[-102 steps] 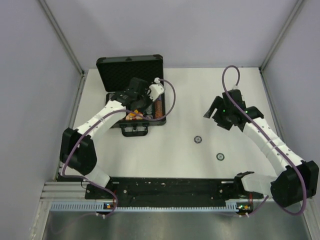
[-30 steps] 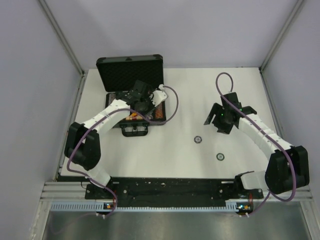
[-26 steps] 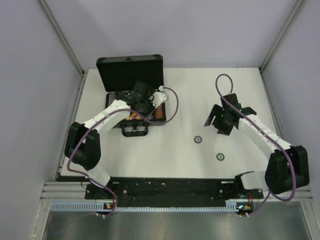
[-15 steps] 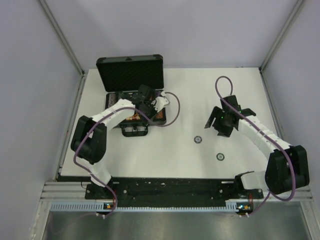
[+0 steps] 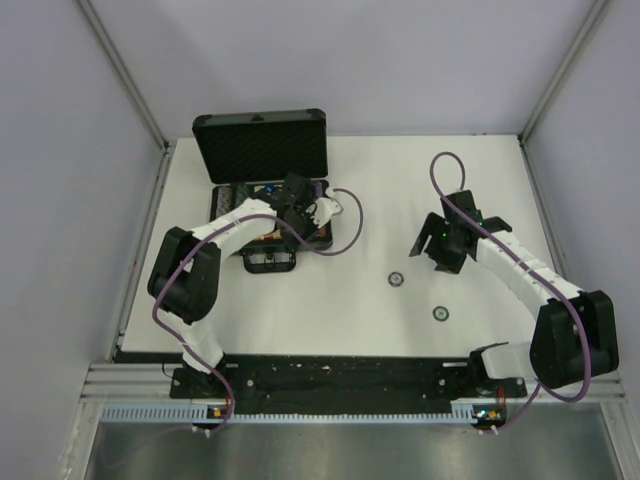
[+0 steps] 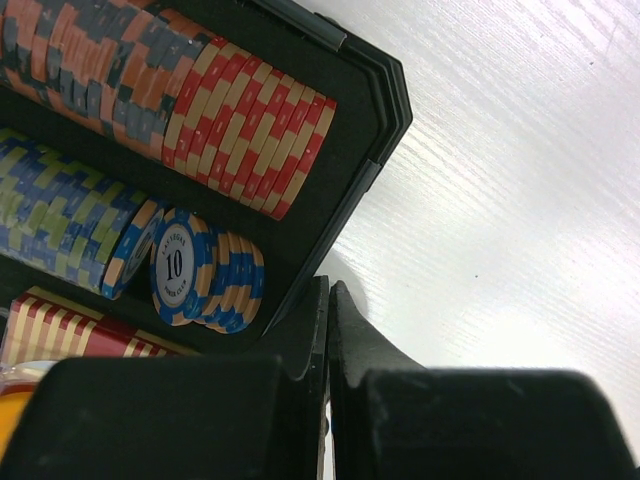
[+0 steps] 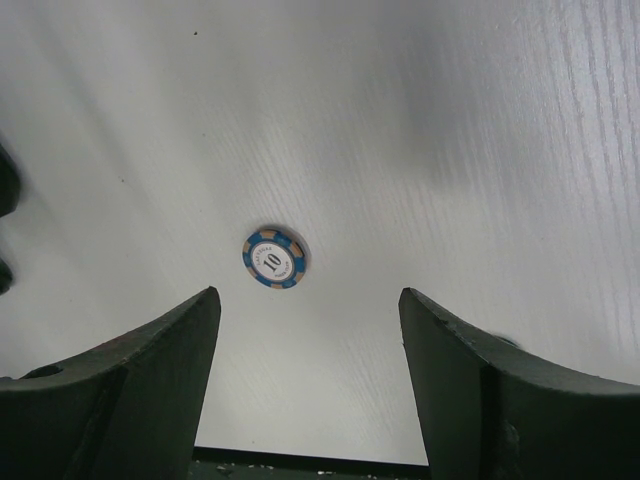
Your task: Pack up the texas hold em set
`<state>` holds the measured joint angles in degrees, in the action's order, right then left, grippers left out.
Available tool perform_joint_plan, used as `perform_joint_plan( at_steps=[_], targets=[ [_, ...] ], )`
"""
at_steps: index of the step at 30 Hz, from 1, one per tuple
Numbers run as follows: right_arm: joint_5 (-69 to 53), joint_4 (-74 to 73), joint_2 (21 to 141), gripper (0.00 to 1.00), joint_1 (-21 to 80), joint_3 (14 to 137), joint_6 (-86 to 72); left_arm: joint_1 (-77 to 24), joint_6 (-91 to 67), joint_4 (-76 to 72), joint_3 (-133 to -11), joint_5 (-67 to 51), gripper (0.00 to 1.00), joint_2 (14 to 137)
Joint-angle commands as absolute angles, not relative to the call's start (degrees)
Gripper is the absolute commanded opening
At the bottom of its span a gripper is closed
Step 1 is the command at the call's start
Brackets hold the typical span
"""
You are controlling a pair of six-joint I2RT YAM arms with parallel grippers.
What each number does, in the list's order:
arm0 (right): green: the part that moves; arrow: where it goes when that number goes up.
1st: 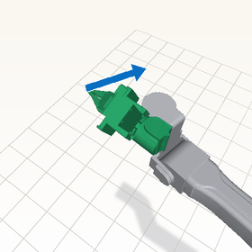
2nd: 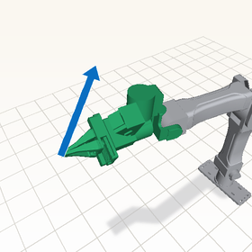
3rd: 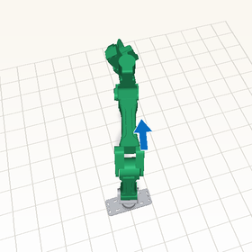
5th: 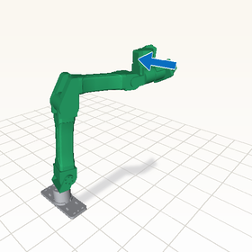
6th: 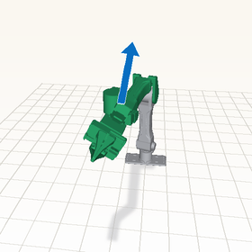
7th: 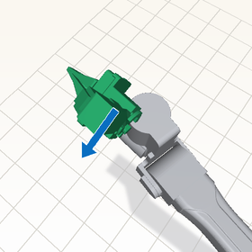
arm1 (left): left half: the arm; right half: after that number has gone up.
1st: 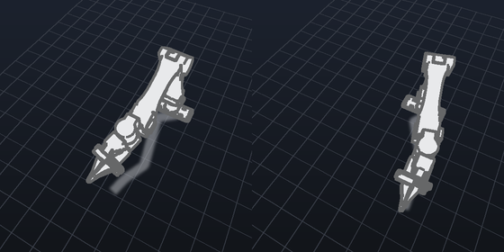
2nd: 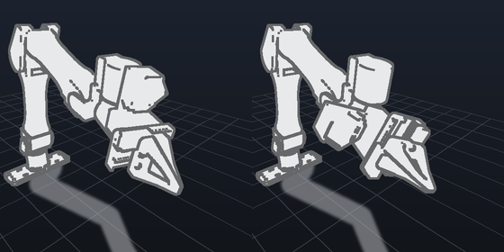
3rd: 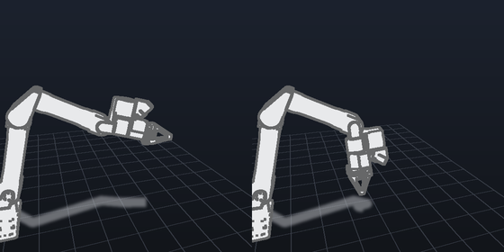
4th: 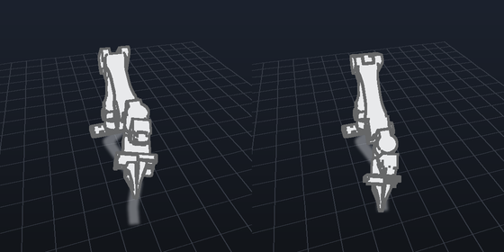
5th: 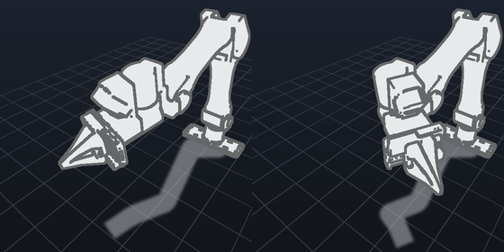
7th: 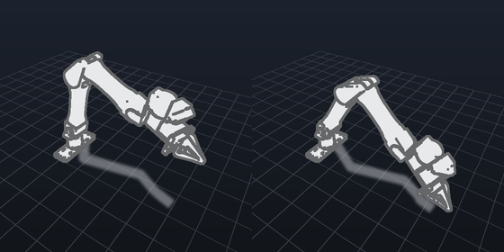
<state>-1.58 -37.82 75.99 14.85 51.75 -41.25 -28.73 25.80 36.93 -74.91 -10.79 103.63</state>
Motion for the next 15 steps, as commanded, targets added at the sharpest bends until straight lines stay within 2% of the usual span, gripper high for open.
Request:
perform_joint_plan(
  at_steps=[1, 15],
  targets=[
    [-1.1, -36.3, 75.9, 0.72, 14.4, 52.4, -40.3, -27.2, 27.5, 32.5, -78.0, -4.4, 0.0, 102.9],
    [-1.1, -36.1, 77.0, 0.71, 14.3, 52.8, -39.7, -25.8, 28.5, 37.0, -81.8, -6.7, 0.0, 103.8]
  ],
)
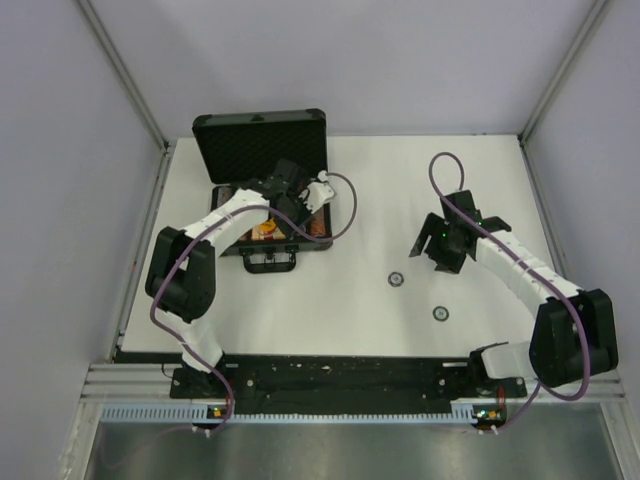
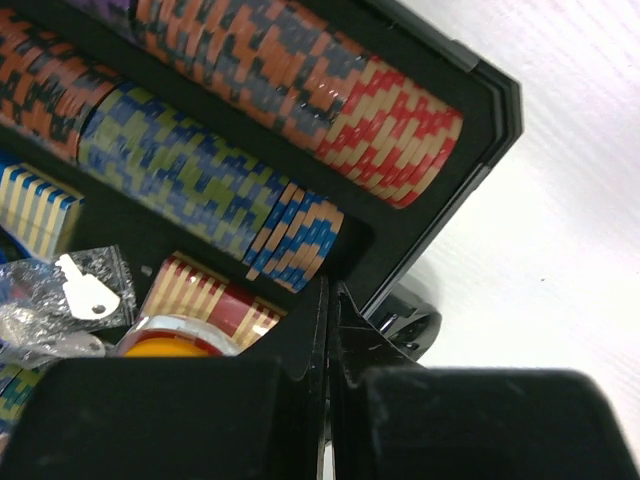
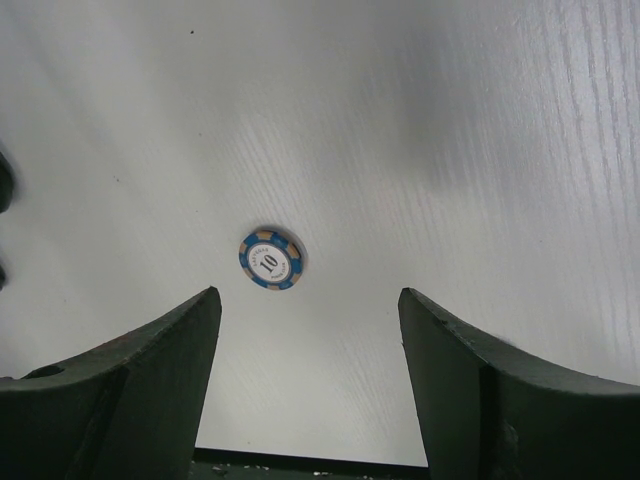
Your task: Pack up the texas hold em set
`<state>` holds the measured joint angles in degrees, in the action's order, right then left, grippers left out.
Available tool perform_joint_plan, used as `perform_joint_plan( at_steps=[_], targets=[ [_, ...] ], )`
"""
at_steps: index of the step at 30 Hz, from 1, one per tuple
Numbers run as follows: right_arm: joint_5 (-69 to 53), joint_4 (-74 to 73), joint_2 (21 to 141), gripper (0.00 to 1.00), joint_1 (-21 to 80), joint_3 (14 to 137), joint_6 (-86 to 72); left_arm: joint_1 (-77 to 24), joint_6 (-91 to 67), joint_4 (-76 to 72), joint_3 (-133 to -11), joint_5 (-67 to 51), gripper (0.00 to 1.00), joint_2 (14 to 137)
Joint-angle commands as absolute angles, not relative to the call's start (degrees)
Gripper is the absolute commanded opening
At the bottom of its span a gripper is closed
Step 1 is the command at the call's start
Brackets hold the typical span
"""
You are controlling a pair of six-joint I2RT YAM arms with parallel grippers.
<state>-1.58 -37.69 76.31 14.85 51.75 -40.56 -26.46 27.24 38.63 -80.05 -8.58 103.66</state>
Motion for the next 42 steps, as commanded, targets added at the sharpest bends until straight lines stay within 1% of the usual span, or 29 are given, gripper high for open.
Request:
perform_joint_plan(
  at_steps=[1, 7, 11, 15, 20, 24, 26, 31, 35, 42],
  targets=[
    [-1.1, -36.0, 77.0, 0.71, 14.4, 52.8, -39.7, -25.6, 28.6, 36.8, -81.8, -6.5, 0.0, 104.1],
    [-1.5, -35.9, 77.7, 0.71, 14.4, 53.0, -38.7, -25.6, 27.8, 34.3, -81.9, -6.9, 0.0, 104.4],
    [-3.6, -34.5, 79.1, 0.73, 14.4, 52.8, -34.1, -25.6, 27.0, 33.1, -82.0, -7.6, 0.01, 104.8],
    [-1.8, -35.1, 82.1, 0.74, 16.6, 53.1, -29.2, -25.5, 25.9, 32.3, -81.7, -7.6, 0.06, 105.8],
    [2.5, -35.1, 83.7, 0.74, 21.9, 53.0, -28.3, -25.5, 23.9, 30.1, -79.5, -9.0, 0.12, 104.9],
    [4.0, -34.4, 84.5, 0.76, 25.0, 53.5, -27.4, -25.5, 23.5, 28.9, -76.9, -9.7, 0.21, 103.0],
    [5.4, -33.9, 85.2, 0.77, 26.4, 53.9, -26.5, -25.5, 23.6, 27.5, -75.0, -9.8, 0.27, 102.0],
    [7.7, -32.7, 87.0, 0.79, 29.8, 54.0, -24.6, -25.6, 23.0, 24.2, -70.6, -9.9, 0.35, 99.5],
    [10.0, -31.6, 88.7, 0.79, 33.0, 54.4, -23.7, -25.6, 22.5, 23.7, -69.4, -9.9, 0.38, 99.1],
    [12.0, -28.8, 91.0, 0.79, 34.6, 54.5, -22.7, -25.6, 21.6, 23.2, -67.9, -10.1, 0.39, 97.2]
  ],
)
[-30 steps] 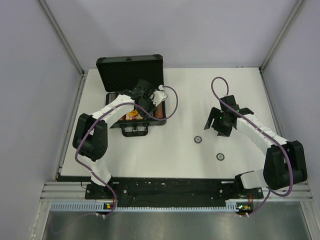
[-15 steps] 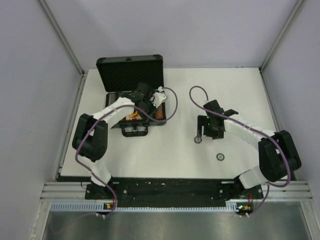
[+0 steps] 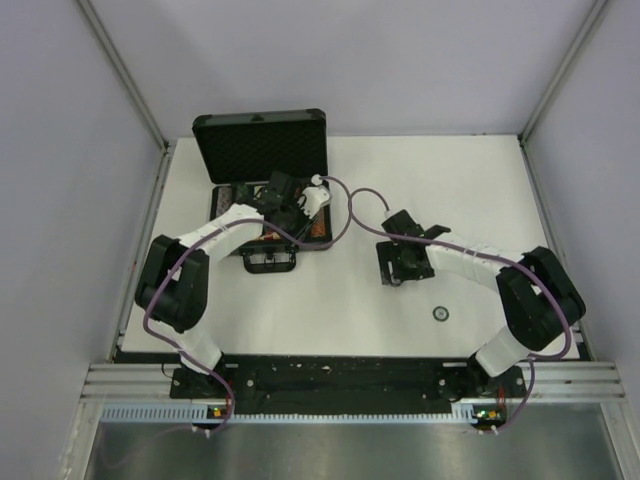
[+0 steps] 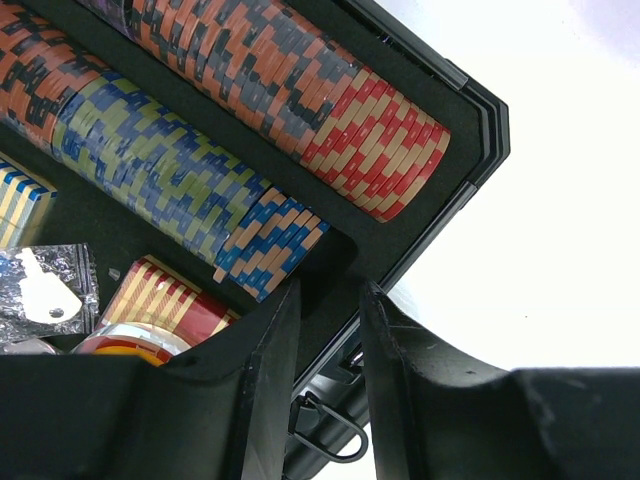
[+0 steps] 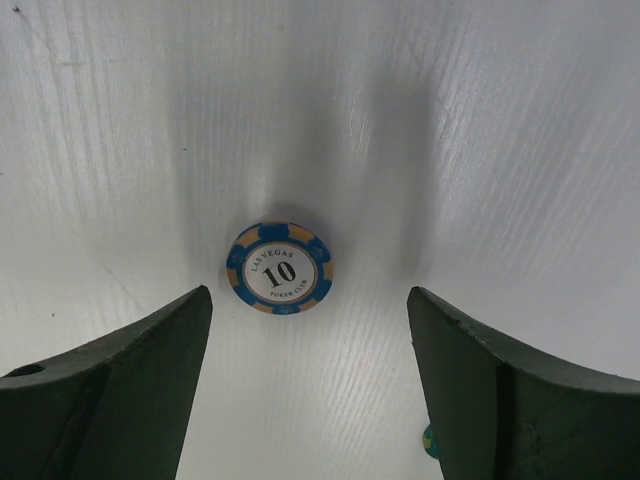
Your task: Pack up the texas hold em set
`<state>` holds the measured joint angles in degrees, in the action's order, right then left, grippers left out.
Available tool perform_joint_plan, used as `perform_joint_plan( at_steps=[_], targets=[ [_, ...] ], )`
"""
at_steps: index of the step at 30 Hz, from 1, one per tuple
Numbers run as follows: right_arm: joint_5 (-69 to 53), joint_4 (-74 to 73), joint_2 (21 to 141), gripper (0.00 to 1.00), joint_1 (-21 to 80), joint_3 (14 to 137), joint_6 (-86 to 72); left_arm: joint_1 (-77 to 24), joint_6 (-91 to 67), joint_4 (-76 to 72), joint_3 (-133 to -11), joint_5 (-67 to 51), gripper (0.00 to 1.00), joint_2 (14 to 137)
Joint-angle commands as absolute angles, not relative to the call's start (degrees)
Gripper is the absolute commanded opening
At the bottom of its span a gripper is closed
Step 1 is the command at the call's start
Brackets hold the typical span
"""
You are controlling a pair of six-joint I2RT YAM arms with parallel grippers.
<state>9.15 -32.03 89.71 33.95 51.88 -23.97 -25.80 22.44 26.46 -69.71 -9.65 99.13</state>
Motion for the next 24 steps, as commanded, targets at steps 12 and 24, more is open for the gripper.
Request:
perform_joint_plan(
  at_steps=[12, 24],
  targets=[
    [13.1, -28.1, 94.7, 0.55, 35.2, 54.5, -21.8, -24.7, 21.5, 23.8, -66.1, -9.9, 0.38, 94.5],
    [12.6, -31.2, 93.3, 0.63, 35.2, 54.1, -23.1, -24.4, 21.4, 23.9, -64.4, -8.1, 0.38, 89.7]
  ],
)
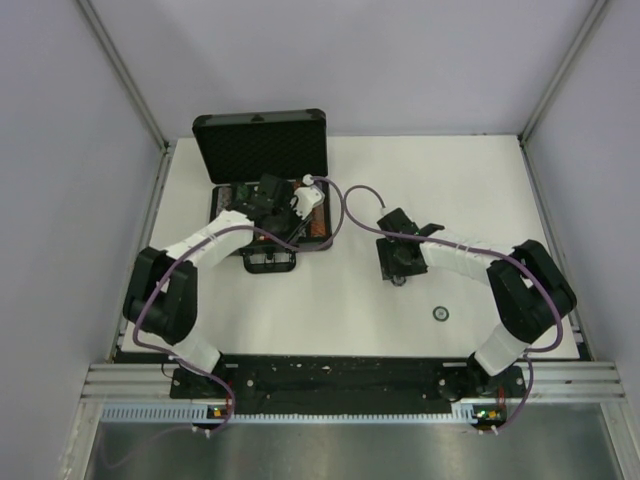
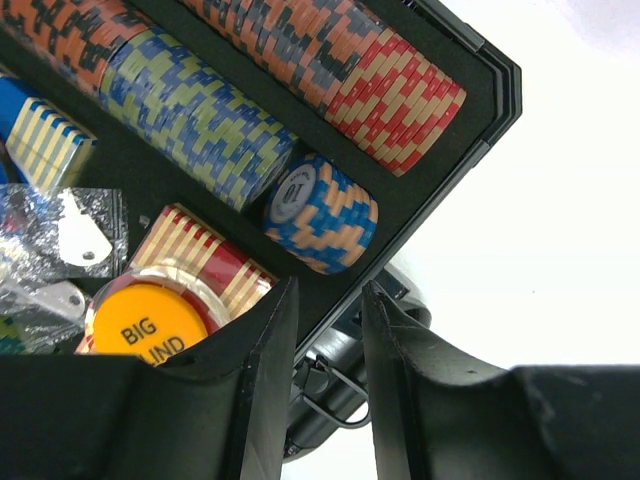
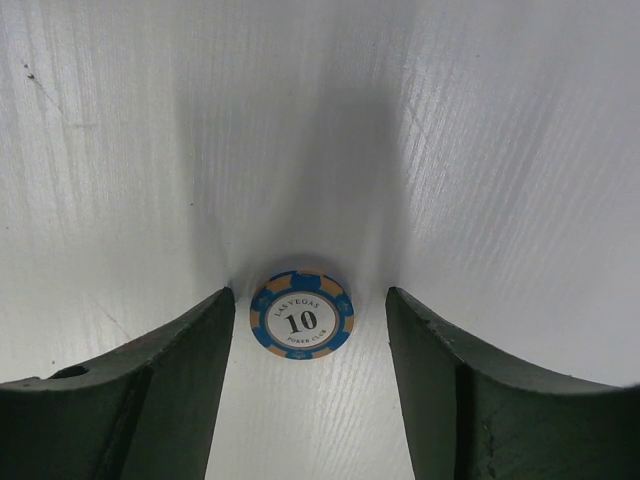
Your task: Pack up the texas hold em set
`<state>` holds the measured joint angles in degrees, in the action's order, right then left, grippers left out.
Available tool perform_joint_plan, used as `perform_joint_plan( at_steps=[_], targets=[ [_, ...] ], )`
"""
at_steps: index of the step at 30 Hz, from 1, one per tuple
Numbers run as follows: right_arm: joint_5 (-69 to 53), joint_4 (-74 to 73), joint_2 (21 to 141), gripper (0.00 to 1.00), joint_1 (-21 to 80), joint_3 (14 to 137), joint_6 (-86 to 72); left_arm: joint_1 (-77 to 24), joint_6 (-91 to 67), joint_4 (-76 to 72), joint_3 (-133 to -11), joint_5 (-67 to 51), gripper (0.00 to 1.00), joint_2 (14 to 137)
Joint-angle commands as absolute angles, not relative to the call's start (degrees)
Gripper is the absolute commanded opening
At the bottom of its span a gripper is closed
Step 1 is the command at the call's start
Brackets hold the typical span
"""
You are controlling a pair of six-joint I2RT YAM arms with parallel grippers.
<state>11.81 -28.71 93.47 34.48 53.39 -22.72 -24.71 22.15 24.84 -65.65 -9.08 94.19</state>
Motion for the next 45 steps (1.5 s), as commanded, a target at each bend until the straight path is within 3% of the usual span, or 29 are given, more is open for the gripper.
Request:
perform_joint_plan(
  at_steps=[1, 21, 30, 32, 35, 36, 37, 41, 45],
  targets=[
    [12.7, -31.6, 93.3, 0.63, 35.2, 54.0, -23.1, -24.4, 21.3, 24.0, -64.2, -7.9, 0.38, 89.2],
    [13.5, -34.3, 95.5, 0.4, 35.8, 51.4, -25.0, -24.4, 19.9, 25.5, -59.2, -1.8, 0.36, 79.7],
    [15.5, -34.0, 91.1, 0.33, 35.8, 53.0, -27.2, -24.4, 14.8, 14.0, -54.7, 2.0, 0.37, 68.9],
    [15.6, -34.1, 89.7, 0.33, 35.8, 53.6, -27.5, -24.4, 10.8, 9.3, -53.5, 4.6, 0.49, 66.8],
    [15.6, -34.1, 88.2, 0.33, 35.8, 54.3, -27.7, -24.4, 4.4, 0.5, -50.9, 9.9, 0.58, 64.0],
    [15.4, -34.2, 87.8, 0.33, 35.8, 54.6, -27.9, -24.4, 1.9, -2.2, -50.4, 11.8, 0.87, 63.3],
    [15.4, -34.3, 87.5, 0.33, 35.9, 54.9, -27.9, -24.4, 0.2, -3.8, -50.0, 13.4, 0.99, 62.8],
    [14.6, -34.6, 86.5, 0.33, 35.7, 56.1, -28.4, -24.3, -6.4, -5.5, -50.0, 16.4, 0.99, 62.6],
    [13.2, -35.0, 86.3, 0.33, 35.7, 57.6, -29.0, -24.2, -10.9, -4.9, -49.7, 4.7, 0.99, 63.2]
  ],
)
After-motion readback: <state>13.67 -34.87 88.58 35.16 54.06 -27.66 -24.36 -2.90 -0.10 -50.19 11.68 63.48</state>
